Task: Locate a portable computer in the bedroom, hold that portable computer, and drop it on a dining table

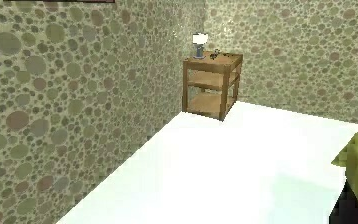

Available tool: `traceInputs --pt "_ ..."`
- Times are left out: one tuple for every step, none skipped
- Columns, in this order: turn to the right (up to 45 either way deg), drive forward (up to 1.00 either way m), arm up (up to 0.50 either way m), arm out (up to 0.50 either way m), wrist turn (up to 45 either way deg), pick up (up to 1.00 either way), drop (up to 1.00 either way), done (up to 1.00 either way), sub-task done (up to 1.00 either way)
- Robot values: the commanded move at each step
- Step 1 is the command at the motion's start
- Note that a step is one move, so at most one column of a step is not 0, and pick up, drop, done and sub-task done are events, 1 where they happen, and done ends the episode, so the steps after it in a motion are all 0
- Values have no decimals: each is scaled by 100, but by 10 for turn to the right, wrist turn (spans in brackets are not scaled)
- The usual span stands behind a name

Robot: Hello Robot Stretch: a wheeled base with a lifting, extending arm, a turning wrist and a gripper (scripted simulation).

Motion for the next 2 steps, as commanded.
traceInputs --pt "0 35 0 0 0 0 0 0 0" --pt "210 0 0 0 0 0 0 0 0"
